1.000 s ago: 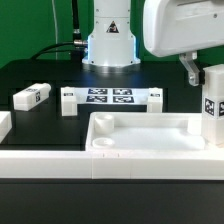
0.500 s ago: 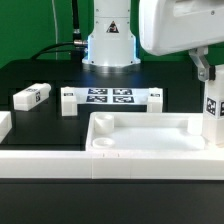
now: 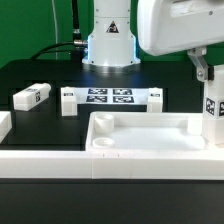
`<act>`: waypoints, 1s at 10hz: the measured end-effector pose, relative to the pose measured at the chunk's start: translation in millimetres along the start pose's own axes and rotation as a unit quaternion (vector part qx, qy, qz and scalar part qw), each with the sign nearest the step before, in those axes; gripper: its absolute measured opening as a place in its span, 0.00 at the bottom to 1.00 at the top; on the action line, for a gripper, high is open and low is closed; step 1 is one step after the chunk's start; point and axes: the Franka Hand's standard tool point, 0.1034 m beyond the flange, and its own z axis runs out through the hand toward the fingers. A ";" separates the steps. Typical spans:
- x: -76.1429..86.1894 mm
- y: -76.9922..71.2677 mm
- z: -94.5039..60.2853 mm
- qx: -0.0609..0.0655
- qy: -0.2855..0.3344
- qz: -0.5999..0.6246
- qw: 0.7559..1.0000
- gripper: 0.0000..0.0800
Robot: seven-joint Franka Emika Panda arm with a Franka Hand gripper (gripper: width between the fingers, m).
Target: Assemble desk
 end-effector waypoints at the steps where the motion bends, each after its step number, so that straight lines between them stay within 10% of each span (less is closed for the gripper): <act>1: -1.0 0.7 0.3 0.000 0.008 0.069 0.998 0.36; 6: -0.6 3.1 0.5 0.010 0.025 0.296 0.955 0.36; 10: -2.9 -1.3 1.5 0.020 0.017 0.487 0.873 0.36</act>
Offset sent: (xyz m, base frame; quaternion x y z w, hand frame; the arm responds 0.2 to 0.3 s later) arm -0.0111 0.0132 -0.0119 0.0225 0.0126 0.2891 0.9569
